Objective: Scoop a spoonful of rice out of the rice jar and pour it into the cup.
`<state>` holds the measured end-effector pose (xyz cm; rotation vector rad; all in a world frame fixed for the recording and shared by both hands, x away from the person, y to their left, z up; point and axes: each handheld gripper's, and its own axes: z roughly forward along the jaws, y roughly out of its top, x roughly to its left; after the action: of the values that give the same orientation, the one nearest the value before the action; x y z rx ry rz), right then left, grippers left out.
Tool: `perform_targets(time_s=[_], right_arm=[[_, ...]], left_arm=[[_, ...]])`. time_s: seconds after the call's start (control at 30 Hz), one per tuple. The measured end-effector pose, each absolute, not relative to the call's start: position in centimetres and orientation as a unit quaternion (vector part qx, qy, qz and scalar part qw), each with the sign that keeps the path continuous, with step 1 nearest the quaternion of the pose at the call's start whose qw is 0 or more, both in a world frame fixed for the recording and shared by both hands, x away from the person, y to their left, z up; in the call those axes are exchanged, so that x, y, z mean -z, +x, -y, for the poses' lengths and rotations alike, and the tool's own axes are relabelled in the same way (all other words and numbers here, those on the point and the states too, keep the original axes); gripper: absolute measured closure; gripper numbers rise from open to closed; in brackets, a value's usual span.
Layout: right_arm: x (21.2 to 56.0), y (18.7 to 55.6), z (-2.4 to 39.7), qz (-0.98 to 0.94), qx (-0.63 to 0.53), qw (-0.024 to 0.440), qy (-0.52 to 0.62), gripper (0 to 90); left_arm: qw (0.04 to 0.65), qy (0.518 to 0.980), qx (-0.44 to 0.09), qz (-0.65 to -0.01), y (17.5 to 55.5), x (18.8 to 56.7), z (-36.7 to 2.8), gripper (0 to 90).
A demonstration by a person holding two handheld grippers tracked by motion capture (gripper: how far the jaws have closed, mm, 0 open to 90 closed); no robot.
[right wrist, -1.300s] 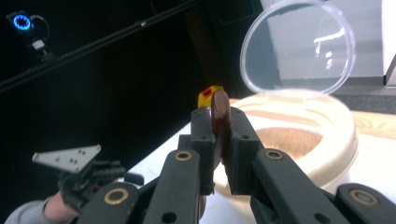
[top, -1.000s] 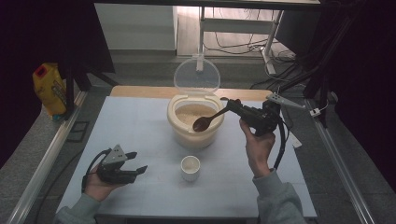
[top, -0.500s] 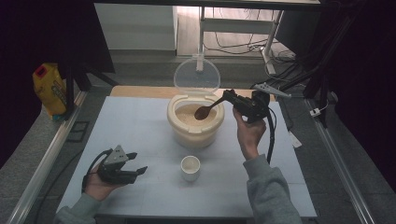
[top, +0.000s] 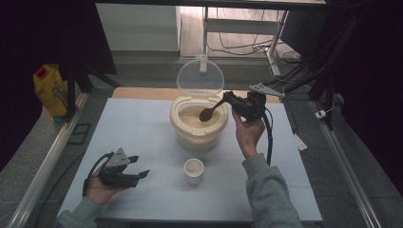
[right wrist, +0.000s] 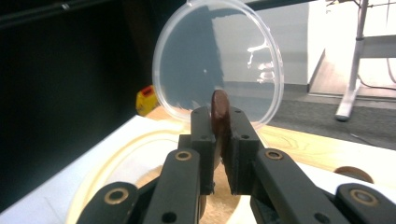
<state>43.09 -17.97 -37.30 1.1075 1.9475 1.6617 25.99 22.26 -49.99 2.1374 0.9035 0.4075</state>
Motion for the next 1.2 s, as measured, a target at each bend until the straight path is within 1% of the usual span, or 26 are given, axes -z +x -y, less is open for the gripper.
perform_targets(time_s=[0.4,0.7,0.93,1.2], right_arm=[[37.8,43.5,17.9,-0.7,-0.567,0.181,0.396,83.2],[38.2,43.7,17.2,-0.71,-0.557,0.167,0.397,83.3],[39.0,43.9,16.5,-0.713,-0.551,0.125,0.415,83.4],[39.8,44.0,15.6,-0.701,-0.56,0.063,0.437,83.4]], left_arm=[[0.388,0.826,-0.159,-0.377,25.6,50.5,-23.3,28.4],[0.389,0.825,-0.16,-0.377,25.6,50.5,-23.2,28.1],[0.386,0.827,-0.16,-0.376,25.6,50.5,-23.1,28.1],[0.386,0.828,-0.16,-0.374,25.6,50.5,-23.1,28.1]])
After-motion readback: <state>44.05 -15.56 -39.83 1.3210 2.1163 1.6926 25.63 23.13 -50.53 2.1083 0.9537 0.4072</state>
